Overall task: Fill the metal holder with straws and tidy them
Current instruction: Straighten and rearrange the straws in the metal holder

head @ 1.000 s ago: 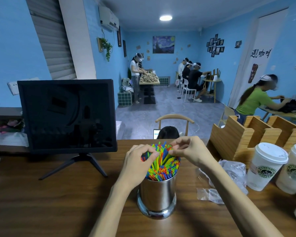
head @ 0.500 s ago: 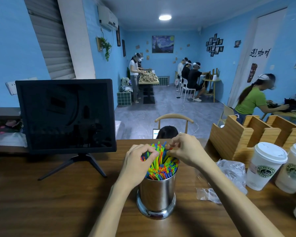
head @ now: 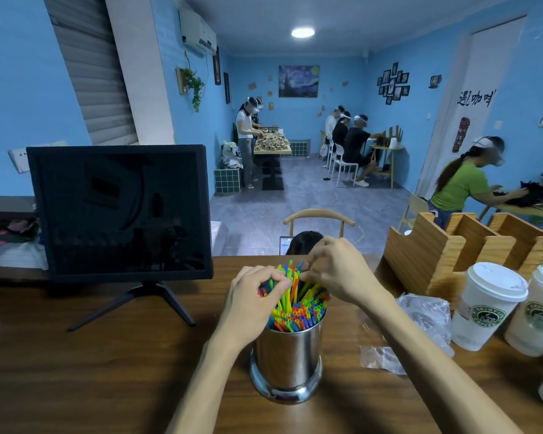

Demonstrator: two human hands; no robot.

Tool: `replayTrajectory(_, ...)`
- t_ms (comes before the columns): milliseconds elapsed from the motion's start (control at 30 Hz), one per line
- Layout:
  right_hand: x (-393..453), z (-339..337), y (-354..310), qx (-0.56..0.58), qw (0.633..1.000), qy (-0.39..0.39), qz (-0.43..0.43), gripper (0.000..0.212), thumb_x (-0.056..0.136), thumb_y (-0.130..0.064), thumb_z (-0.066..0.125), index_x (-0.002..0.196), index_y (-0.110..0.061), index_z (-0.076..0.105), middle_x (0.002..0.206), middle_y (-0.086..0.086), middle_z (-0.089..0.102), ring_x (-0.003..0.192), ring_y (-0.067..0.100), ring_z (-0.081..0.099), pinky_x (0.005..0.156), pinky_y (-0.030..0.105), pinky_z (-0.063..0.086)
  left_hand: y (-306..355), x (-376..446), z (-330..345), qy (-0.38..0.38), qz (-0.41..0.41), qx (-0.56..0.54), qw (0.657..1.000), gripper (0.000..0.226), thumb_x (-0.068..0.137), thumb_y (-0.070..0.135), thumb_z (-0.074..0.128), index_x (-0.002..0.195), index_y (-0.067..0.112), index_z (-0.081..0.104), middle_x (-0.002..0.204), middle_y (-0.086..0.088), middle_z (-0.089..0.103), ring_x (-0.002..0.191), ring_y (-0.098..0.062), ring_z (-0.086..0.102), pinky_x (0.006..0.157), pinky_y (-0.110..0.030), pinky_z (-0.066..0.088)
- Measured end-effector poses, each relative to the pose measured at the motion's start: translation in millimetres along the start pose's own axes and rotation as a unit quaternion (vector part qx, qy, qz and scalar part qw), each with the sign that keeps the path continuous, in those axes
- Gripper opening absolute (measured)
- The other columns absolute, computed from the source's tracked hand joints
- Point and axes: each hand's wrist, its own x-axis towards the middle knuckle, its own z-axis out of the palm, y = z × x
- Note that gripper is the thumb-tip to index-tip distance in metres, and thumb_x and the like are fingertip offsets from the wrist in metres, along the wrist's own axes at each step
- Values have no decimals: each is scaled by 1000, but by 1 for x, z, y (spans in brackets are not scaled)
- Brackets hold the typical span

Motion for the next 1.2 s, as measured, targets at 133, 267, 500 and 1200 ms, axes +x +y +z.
replayTrajectory(133,1,-7,3,91,994,61,-6,20,72,-42,88,72,-24,80,91,-11,73,89,7,66,78,31,53,2,0,-2,-13,16,26,999,12,95,41,65,83,45,64,102,24,64,108,5,48,84,-15,38)
replayTrajectory(267,1,-18,-1,115,990,75,-30,17,80,-38,84,81,-21,80,80,-10,76,76,-1,67,68,18,49,5,-1,-4,-5,33,43,999,7,96,40,64,91,45,66,101,27,63,108,7,48,84,-10,35)
replayTrajectory(500,2,-68,-22,244,922,293,-62,5,96,-19,70,98,-14,71,86,-7,73,73,9,71,71,29,59,15,1,-12,40,24,-6,999,37,95,44,65,131,46,59,123,31,56,122,12,43,95,-3,31)
replayTrajectory(1200,-17,11,1,266,960,-81,-31,9,78,-24,88,80,-21,80,86,-5,75,83,10,69,77,24,56,57,31,-54,253,-20,-506,824,15,84,9,73,98,13,69,85,-2,77,81,-13,70,76,-24,57)
